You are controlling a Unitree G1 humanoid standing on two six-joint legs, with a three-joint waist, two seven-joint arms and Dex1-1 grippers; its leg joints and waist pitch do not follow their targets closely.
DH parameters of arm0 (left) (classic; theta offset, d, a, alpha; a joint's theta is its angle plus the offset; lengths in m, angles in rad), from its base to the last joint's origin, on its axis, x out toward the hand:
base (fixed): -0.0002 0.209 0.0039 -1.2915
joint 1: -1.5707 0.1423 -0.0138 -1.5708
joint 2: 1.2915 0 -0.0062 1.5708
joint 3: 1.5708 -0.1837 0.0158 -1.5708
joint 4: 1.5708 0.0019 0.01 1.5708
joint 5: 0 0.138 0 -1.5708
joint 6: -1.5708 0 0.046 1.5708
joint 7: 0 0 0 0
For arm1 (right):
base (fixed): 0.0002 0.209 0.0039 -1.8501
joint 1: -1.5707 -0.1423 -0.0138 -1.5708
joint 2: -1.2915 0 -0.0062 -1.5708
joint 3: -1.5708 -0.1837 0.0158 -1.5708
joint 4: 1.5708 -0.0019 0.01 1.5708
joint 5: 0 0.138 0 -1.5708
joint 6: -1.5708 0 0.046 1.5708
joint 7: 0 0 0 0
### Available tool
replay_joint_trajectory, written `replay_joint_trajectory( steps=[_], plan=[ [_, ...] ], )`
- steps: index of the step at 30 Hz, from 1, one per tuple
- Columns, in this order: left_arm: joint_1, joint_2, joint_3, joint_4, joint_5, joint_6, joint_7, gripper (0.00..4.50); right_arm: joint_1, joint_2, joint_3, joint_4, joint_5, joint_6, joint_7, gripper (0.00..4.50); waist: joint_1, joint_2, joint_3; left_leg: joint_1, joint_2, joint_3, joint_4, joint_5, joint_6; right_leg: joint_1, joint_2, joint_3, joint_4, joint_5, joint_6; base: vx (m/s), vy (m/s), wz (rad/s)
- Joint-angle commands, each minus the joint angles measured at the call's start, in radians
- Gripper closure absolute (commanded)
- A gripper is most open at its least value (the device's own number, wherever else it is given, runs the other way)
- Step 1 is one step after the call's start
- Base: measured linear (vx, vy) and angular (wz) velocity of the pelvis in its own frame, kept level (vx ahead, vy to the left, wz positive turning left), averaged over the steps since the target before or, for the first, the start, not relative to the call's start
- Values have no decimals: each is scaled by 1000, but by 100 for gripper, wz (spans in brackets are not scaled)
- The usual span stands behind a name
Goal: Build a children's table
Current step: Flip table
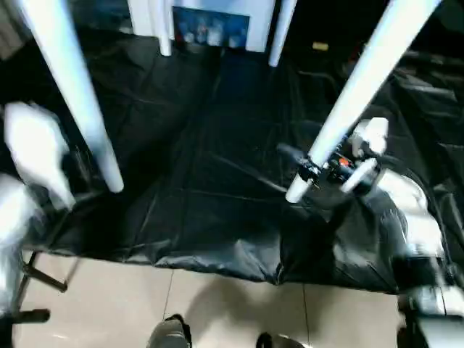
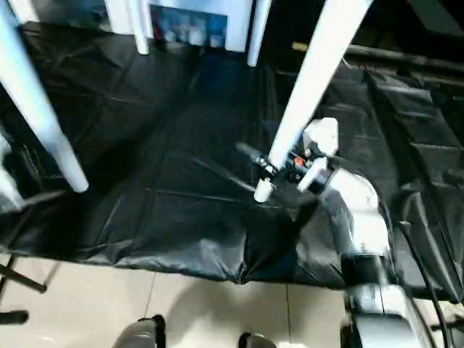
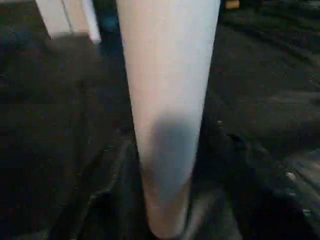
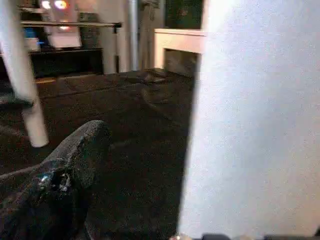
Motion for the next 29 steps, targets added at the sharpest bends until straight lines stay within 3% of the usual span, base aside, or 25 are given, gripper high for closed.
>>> replay_joint_trajectory(
  steps=[1, 3, 5, 10, 12, 13, 15, 19, 22, 23, 25, 28, 29],
  plan=[
    [13, -12, 15, -50, -28, -6, 8, 146, 69, 4, -28, -112, 8, 27, -43, 0, -4, 23, -90, 49, 25, -6, -47, -59, 54, 34, -13, 13, -24, 184, -235, 0, 0, 0],
    [19, -17, 19, -55, -29, -6, 13, 131, 85, 7, -29, -130, 7, 29, -52, 0, -4, 20, -85, 46, 28, -6, -54, -128, 44, 37, -20, 15, -31, 103, -225, 0, 0, 0],
    [50, -36, 42, -86, -35, -9, 44, 124, 164, 25, -32, -213, -10, 17, -108, 0, -6, 23, -77, 49, 36, -9, -66, -251, 7, 32, -28, 20, -49, -91, -193, 0, 0, 0],
    [109, -101, 82, -164, -29, -85, 113, 124, 303, 78, -48, -326, -81, -39, -249, 0, -15, 27, -76, 53, 37, -17, -76, -408, -56, 19, -27, 24, -69, -288, -131, 0, 0, 0],
    [116, -112, 85, -175, -30, -94, 122, 124, 318, 84, -49, -333, -96, -47, -264, 0, -18, 29, -76, 52, 37, -19, -76, -419, -62, 18, -27, 24, -70, -297, -124, 0, 0, 0],
    [148, -138, 77, -203, -24, -89, 141, 124, 364, 97, -53, -363, -112, -47, -294, 0, -19, 31, -76, 55, 38, -19, -76, -427, -64, 16, -25, 24, -70, -294, -121, 0, 0, 0],
    [179, -156, 69, -222, -16, -88, 153, 124, 395, 104, -55, -382, -130, -43, -318, 0, -22, 31, -76, 48, 36, -20, -75, -425, -60, 18, -24, 25, -71, -281, -112, 0, 0, 0],
    [251, -199, 40, -262, 29, -78, 204, 124, 462, 107, -54, -436, -167, -5, -373, 0, -25, 31, -75, 52, 32, -21, -75, -479, -59, 12, -24, 27, -83, -388, -77, 0, 0, 0],
    [325, -265, -11, -320, 75, -43, 287, 124, 557, 124, -22, -507, -199, 62, -437, 0, -25, 32, -68, 50, 38, -25, -79, -502, -68, 8, -22, 28, -89, -402, -59, 0, 0, 0],
    [355, -295, -29, -347, 89, -32, 320, 124, 585, 137, -7, -536, -200, 86, -456, 0, -26, 33, -65, 54, 32, -26, -78, -558, -74, 3, -21, 28, -96, -473, -46, 0, 0, 0],
    [402, -334, -60, -385, 126, -31, 364, 124, 616, 156, 18, -573, -209, 115, -489, 0, -29, 31, -69, 58, 30, -34, -75, -591, -81, 2, -27, 26, -105, -549, -24, 0, 0, 0],
    [457, -360, -104, -423, 171, -40, 389, 124, 629, 177, 46, -598, -221, 157, -520, 0, -36, 26, -66, 47, 30, -41, -82, -582, -79, 8, -24, 21, -106, -544, -7, 0, 0, 0],
    [468, -368, -113, -430, 187, -47, 396, 124, 630, 181, 54, -605, -226, 175, -529, 0, -36, 29, -67, 46, 30, -43, -85, -576, -81, 10, -21, 20, -103, -525, -4, 0, 0, 0]
  ],
)
